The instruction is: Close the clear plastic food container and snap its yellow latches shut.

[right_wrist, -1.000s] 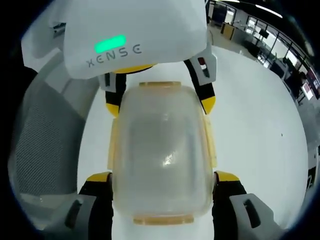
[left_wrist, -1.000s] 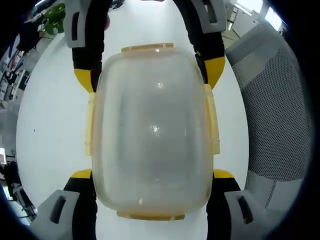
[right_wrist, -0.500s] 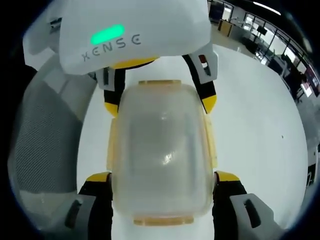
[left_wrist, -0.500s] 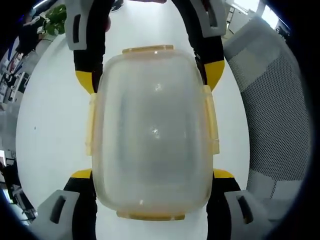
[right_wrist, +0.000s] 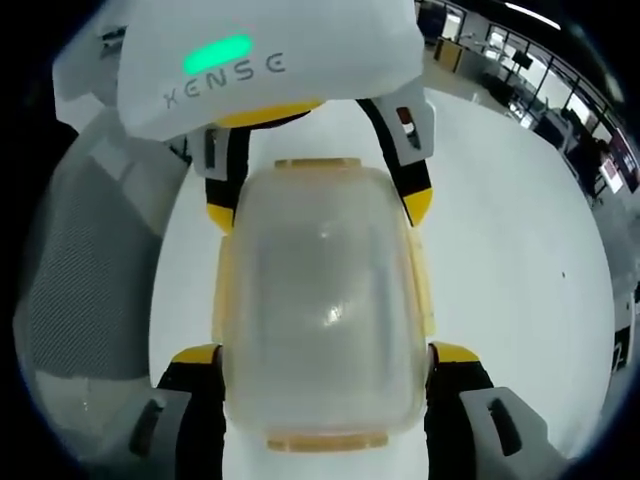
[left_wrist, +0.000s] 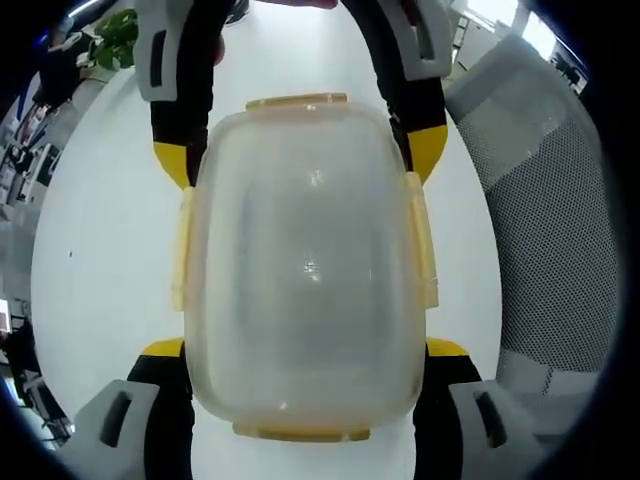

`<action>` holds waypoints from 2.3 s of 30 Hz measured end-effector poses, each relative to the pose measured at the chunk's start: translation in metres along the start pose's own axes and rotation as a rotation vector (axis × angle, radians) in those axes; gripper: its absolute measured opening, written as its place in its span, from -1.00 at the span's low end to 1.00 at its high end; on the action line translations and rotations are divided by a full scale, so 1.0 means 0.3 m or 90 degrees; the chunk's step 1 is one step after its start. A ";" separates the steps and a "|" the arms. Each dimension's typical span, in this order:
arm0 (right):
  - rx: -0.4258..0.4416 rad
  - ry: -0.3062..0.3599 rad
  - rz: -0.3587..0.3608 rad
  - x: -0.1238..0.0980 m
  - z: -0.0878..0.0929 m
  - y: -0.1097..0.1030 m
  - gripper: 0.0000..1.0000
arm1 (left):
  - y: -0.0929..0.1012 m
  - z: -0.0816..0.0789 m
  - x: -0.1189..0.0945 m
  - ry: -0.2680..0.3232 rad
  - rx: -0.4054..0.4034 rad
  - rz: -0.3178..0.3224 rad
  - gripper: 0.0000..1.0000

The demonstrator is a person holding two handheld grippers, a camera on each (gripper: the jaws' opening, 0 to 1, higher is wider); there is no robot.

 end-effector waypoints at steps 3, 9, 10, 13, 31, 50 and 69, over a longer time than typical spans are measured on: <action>0.002 -0.002 0.002 0.002 -0.001 0.005 0.66 | -0.004 0.000 -0.002 0.003 -0.001 -0.001 0.85; -0.001 -0.002 0.001 0.001 0.000 0.029 0.66 | -0.026 0.001 0.001 0.011 -0.008 -0.003 0.85; -0.001 -0.002 0.001 0.001 -0.001 0.034 0.66 | -0.030 0.001 0.001 0.013 -0.009 -0.004 0.85; -0.002 -0.007 0.001 0.002 -0.003 0.043 0.67 | -0.038 0.001 0.002 0.012 -0.010 -0.004 0.85; 0.018 -0.005 0.016 0.008 -0.010 0.106 0.68 | -0.112 0.009 0.004 0.018 0.004 0.003 0.86; 0.026 -0.011 0.022 0.017 -0.013 0.175 0.70 | -0.180 0.018 0.007 0.027 0.006 0.004 0.85; 0.022 -0.011 0.018 0.031 -0.023 0.253 0.73 | -0.254 0.037 0.006 0.035 -0.005 -0.001 0.85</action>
Point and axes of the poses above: the point that each gripper's makers call its tool centre point, and the gripper's own axes: x roughly forward along the fingers, y roughly to its right, z roughly out of its underside, the point moved 5 cm from there along -x, roughly backward along the fingers, and after that the axes turned 8 degrees about y, right-handed, at the moved point
